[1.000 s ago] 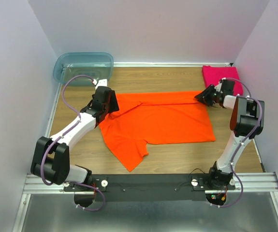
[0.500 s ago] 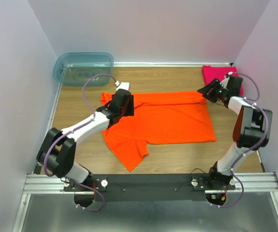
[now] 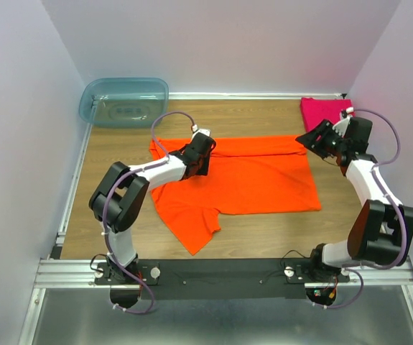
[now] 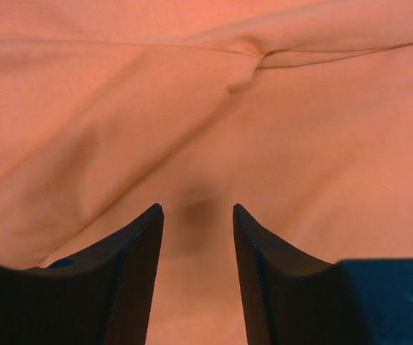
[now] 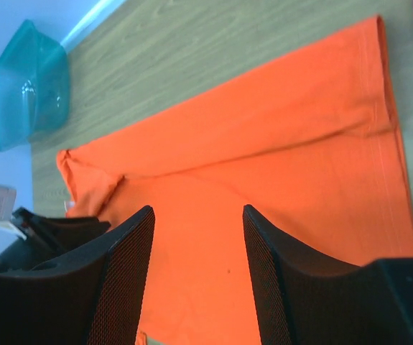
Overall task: Fold and stack the t-shirts
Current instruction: Fold the tshirt
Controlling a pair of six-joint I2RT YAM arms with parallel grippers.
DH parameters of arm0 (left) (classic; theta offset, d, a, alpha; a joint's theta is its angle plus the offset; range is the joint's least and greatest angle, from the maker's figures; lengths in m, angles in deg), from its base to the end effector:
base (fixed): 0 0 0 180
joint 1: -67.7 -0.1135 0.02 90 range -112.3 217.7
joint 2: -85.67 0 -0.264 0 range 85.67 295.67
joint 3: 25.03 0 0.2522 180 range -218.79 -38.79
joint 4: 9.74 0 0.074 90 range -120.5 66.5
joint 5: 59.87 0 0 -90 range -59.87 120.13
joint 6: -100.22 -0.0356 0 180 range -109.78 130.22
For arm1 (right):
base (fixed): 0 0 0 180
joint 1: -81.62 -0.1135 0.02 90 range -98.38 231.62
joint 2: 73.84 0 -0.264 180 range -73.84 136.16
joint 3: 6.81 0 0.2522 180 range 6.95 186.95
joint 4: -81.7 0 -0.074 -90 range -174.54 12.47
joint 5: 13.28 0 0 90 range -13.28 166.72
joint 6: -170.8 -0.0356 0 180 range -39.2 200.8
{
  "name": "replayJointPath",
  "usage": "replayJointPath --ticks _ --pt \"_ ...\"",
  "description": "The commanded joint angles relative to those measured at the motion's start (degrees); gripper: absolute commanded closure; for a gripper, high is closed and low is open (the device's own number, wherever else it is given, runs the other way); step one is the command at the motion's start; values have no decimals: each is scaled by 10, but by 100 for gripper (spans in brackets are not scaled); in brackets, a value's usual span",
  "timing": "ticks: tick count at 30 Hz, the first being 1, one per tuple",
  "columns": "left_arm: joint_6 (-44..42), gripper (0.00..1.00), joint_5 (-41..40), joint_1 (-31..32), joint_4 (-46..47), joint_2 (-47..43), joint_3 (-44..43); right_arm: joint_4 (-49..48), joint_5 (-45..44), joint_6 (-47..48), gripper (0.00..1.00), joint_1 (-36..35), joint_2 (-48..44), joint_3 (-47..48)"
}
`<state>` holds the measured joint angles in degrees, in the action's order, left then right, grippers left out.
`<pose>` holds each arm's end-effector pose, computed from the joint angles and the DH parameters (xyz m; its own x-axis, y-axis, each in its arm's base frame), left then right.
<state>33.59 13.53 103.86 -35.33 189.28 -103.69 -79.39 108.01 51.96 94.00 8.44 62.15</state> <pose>0.3124 -0.2157 0.1802 -0.7384 0.0688 -0.6709 0.1372 0.9893 -0.0496 0.3148 -0.0502 0.2613 -0.5749 0.5482 -0.6074 0.0359 0.7585 0.6507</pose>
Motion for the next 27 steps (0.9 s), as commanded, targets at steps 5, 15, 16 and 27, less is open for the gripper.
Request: replayJointPath --ticks 5,15,16,27 --pt "-17 44 -19 -27 -13 38 -34 55 3 24 39 -3 -62 -46" --pt "-18 44 -45 -49 -17 56 -51 67 -4 27 39 -3 -71 -53" --pt "-20 44 -53 -50 -18 55 -54 67 -4 27 39 -3 -70 -54" --pt "-19 29 -111 -50 -5 47 -61 73 10 28 39 -3 -67 -55"
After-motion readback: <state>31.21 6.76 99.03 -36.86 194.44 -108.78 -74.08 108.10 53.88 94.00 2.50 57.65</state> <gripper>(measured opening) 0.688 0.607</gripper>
